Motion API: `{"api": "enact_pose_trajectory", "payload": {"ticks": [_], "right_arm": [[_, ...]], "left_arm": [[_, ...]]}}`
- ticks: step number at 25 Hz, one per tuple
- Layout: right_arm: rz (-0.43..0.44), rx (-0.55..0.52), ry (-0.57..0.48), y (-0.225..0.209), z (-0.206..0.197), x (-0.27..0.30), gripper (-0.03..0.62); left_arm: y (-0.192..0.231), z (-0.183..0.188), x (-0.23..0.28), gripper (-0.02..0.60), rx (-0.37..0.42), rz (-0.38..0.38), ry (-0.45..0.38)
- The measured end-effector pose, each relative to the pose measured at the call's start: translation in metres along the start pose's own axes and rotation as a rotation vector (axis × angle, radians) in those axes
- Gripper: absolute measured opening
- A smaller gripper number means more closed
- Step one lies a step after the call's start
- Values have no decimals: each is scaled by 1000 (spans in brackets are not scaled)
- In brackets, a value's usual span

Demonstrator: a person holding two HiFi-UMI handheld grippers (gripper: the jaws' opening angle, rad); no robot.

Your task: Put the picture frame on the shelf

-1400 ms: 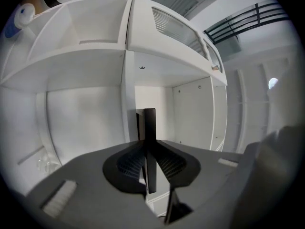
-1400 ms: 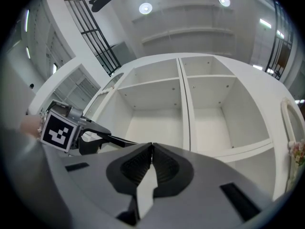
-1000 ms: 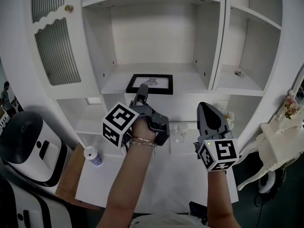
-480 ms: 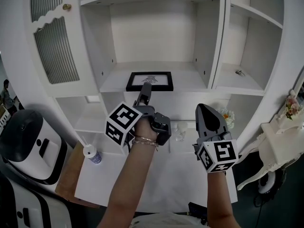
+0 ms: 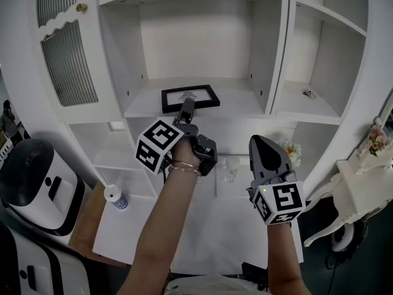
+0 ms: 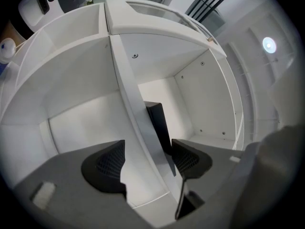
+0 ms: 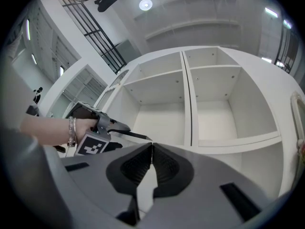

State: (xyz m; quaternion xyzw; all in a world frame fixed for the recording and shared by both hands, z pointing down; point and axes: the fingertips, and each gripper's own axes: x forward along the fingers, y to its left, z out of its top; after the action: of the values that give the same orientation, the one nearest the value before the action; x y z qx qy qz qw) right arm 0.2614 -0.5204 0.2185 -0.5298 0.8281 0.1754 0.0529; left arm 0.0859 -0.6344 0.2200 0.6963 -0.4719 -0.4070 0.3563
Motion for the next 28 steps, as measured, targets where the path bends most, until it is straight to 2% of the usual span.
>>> {"api": "enact_pose_trajectory", "payload": {"ticks": [7,16,21,28], "right_arm": [[42,-26,15,5,-3,0,9],[56,-8,-13,16,-1,1,9],[30,2,-13,24,0,5,9],[9,9,2,41,7,12,9]], "left_arm": [[4,6,8,307,62,25,3],[5,10,-14,314,234,31,25],[3,17,-31,314,392,1,43],[-5,31,-51,313,718,-11,56]]}}
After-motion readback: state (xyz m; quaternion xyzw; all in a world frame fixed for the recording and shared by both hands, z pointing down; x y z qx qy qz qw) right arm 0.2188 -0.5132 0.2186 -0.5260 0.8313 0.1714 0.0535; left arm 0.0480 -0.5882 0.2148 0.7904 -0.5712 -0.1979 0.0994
